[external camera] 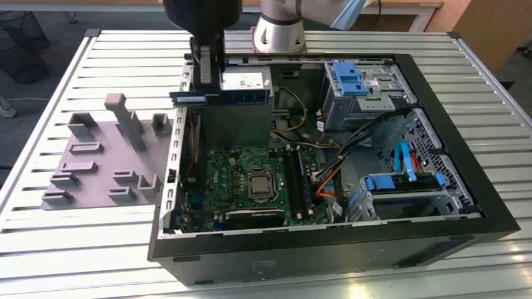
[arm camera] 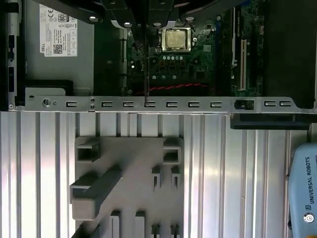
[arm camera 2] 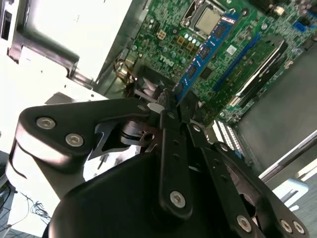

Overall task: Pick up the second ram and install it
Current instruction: 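Pick up the second ram and move it above second insertion slot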

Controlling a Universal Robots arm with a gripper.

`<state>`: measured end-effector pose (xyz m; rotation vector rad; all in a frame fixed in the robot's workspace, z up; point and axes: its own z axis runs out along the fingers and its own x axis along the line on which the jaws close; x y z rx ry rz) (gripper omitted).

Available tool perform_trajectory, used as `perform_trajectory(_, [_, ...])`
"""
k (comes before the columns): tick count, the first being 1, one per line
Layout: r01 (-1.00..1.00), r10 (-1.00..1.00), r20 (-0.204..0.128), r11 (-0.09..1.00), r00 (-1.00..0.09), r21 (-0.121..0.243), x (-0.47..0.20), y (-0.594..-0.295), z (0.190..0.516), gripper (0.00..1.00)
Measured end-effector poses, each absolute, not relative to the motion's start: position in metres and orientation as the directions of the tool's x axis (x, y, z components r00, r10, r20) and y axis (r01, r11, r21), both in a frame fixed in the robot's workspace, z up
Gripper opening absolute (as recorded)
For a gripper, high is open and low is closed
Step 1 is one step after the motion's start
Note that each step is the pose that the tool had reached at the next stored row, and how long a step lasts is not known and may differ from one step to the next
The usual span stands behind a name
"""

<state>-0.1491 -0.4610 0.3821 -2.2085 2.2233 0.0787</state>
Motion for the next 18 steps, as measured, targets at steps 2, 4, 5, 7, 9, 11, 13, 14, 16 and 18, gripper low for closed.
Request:
perform_trajectory(2, [-1.000,-0.999,-0.040,0.006,-0.007,0.031,-0.143,-0.461,0.382,0.14])
perform_trajectory(4, [-1.000,-0.999,-0.040,0.006,-0.007,0.031,-0.137,-0.461,0.382,0.14])
perform_trajectory(5, [-1.000,-0.999,-0.040,0.006,-0.007,0.031,-0.134,-0.461,0.382,0.14])
perform_trajectory(7, [-1.000,-0.999,-0.040,0.006,-0.007,0.031,-0.127,-0.461,0.382,0.14])
perform_trajectory(9, [-1.000,-0.999,-0.040,0.006,-0.007,0.031,-0.121,-0.461,0.382,0.14])
perform_trajectory(11, [-1.000,-0.999,-0.040,0.006,-0.007,0.031,-0.115,-0.461,0.382,0.14])
perform_trajectory(13, [-1.000,-0.999,-0.040,0.006,-0.007,0.031,-0.108,-0.461,0.382,0.14])
perform_trajectory(14, [-1.000,-0.999,-0.040,0.006,-0.007,0.031,-0.104,-0.461,0.382,0.14])
perform_trajectory(16, [-1.000,-0.999,-0.040,0.006,-0.007,0.031,-0.098,-0.461,0.382,0.14])
perform_trajectory(18, [-1.000,-0.999,-0.040,0.006,-0.007,0.031,-0.092,-0.461,0.382,0.14])
